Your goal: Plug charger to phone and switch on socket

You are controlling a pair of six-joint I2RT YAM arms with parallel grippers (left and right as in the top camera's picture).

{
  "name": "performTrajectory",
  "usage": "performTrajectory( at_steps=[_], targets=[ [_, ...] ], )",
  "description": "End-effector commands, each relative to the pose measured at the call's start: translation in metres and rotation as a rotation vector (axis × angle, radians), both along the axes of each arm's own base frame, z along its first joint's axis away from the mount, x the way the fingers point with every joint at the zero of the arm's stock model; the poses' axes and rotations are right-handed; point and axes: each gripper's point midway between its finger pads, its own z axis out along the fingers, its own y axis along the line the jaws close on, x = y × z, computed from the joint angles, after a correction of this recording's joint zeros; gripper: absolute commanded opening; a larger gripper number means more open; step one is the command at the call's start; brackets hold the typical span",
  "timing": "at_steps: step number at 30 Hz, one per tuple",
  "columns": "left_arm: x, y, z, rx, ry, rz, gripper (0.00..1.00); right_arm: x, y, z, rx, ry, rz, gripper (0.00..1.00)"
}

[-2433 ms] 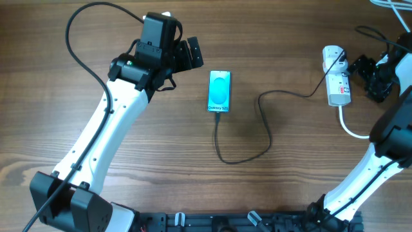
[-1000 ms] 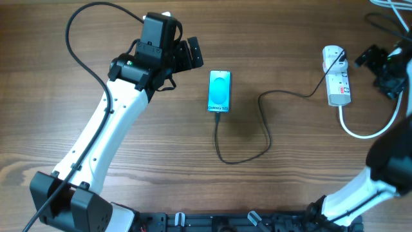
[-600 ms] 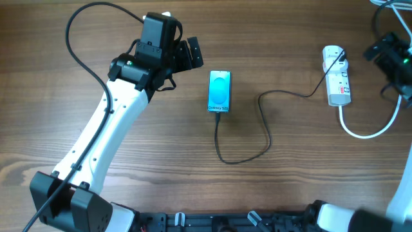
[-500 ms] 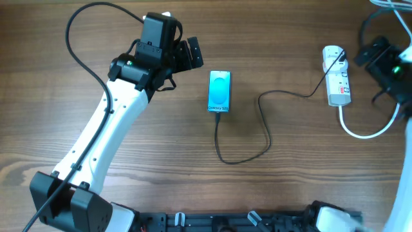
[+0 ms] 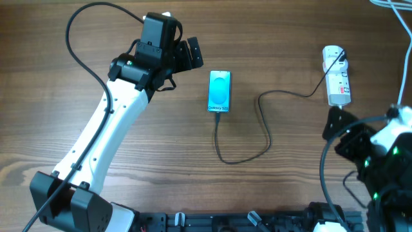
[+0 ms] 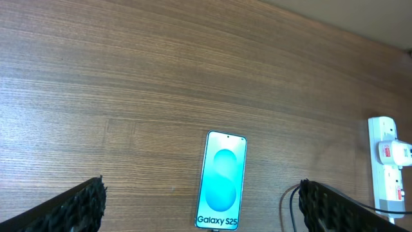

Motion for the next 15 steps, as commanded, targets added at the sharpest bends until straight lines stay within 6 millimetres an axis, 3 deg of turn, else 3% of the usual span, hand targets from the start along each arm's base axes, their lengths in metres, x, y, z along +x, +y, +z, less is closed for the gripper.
performTrajectory(
  at_steps=[1, 15],
  targets=[
    [0.003, 0.004, -0.0021, 0.018, -0.003, 0.006, 1.0, -0.0112, 0.0, -0.0163, 0.091, 0.058, -0.071, 1.0],
    [0.003, 0.004, -0.0021, 0.018, -0.003, 0.006, 1.0, -0.018, -0.0004, -0.0258, 0.087, 0.108, -0.074, 1.0]
  ],
)
